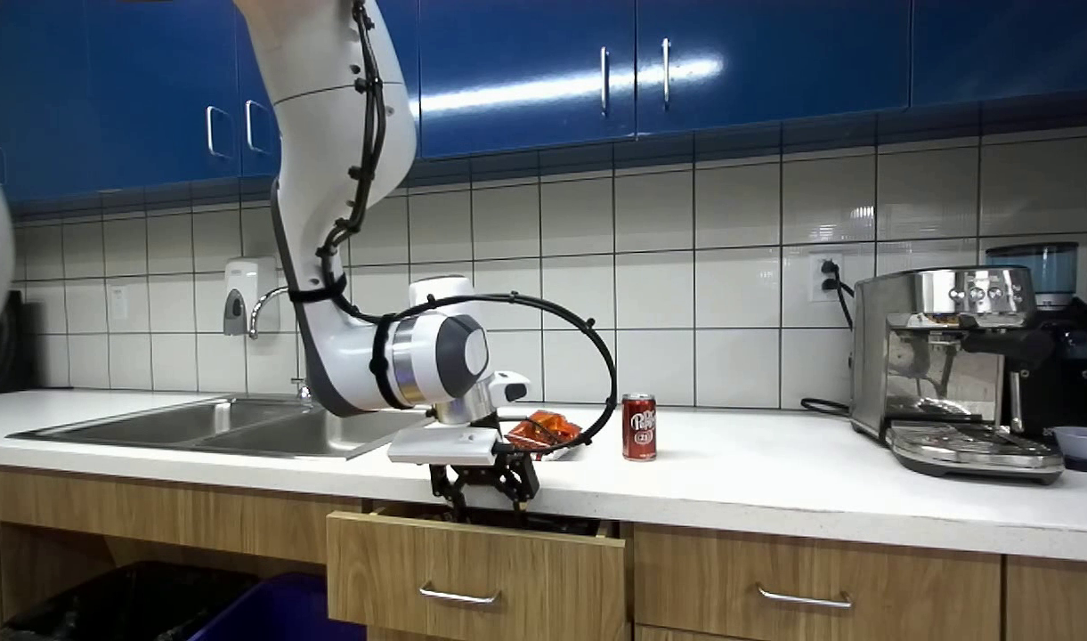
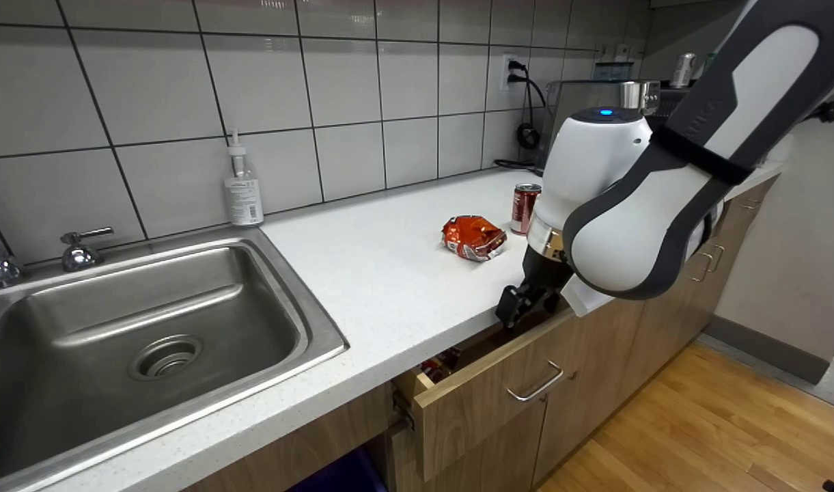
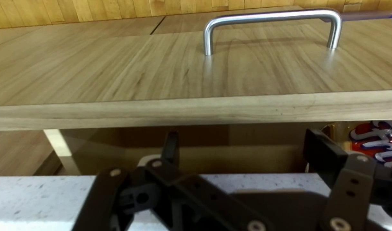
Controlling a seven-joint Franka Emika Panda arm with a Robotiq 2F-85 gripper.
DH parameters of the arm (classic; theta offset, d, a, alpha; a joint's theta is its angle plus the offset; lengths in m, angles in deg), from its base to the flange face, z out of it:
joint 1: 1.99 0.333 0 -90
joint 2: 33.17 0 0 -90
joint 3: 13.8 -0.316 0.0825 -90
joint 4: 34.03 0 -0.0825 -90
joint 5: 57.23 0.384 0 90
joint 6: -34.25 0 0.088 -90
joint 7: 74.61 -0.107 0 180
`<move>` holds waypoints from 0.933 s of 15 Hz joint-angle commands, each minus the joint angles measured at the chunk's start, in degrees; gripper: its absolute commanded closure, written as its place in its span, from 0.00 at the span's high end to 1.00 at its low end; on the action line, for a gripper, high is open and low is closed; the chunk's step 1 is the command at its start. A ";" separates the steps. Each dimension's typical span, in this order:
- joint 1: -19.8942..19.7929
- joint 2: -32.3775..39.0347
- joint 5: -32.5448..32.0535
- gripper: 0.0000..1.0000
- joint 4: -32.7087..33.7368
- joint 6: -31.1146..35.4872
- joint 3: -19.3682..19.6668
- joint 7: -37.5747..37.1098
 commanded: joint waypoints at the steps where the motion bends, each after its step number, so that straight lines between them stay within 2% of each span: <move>1: 0.07 2.08 -0.22 1.00 2.27 -0.98 0.32 1.11; 9: 0.41 3.44 -0.16 1.00 3.51 -1.33 0.33 1.30; 14: -1.04 2.17 0.71 1.00 2.39 -2.19 -1.59 2.79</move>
